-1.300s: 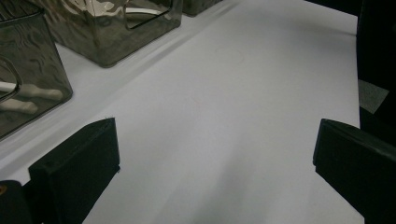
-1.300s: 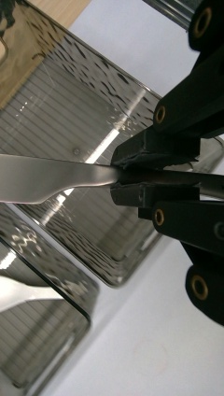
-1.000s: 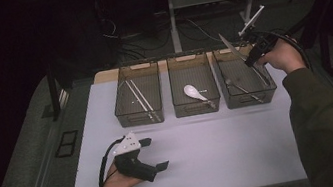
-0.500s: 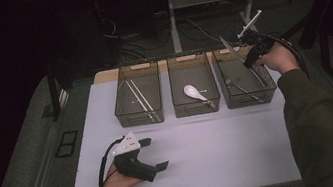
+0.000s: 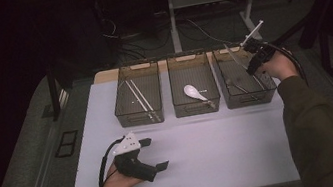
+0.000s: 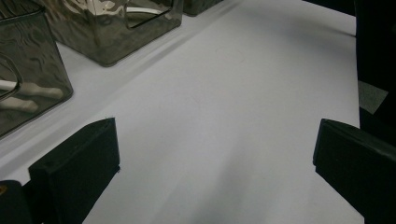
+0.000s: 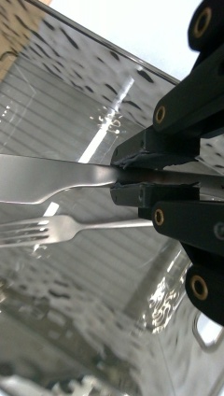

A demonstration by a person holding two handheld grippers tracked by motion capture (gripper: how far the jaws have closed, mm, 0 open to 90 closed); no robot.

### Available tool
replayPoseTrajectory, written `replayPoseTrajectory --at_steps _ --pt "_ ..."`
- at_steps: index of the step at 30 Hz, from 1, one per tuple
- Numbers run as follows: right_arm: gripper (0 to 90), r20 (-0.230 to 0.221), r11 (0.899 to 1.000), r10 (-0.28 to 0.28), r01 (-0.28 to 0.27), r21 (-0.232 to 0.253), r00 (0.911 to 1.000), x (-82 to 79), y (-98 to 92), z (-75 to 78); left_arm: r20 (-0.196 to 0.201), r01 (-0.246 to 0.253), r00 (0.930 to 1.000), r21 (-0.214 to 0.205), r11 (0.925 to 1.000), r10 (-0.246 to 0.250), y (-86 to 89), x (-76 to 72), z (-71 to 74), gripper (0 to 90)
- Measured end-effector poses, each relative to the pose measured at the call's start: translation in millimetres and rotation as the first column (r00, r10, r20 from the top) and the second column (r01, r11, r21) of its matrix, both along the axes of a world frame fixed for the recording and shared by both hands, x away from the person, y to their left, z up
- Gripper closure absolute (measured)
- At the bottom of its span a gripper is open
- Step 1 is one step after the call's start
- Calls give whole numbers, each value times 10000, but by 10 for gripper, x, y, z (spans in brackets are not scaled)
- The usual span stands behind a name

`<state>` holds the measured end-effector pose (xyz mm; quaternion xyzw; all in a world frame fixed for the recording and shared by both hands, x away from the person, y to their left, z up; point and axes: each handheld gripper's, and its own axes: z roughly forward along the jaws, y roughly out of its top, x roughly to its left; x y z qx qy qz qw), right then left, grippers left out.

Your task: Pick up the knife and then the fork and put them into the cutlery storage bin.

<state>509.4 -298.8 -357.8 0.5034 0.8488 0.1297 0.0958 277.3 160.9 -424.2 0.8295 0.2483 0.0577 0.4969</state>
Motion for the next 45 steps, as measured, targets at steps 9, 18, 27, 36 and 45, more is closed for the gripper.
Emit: replayPoseTrajectory --at_steps 9,18,27,36,45 --pt "798 -331 9999 -79 77 -77 9994 12 -28 -230 -33 -10 10000 21 10000 10 -3 -1 -6 0" --pt "797 -522 9997 -54 42 -244 9986 33 19 -377 -64 11 10000 36 10000 -10 -2 4 -13 0" --pt "785 -604 9989 -129 101 -456 9981 47 46 -455 -42 28 10000 53 10000 -28 -2 1 -10 0" --pt "655 -78 9992 -210 212 343 9997 20 6 -334 -49 10 10000 52 10000 -9 -4 -1 -8 0" --pt "467 758 9889 -439 325 1447 9962 -90 -59 -147 -33 -42 10000 61 10000 42 -6 7 -5 0"
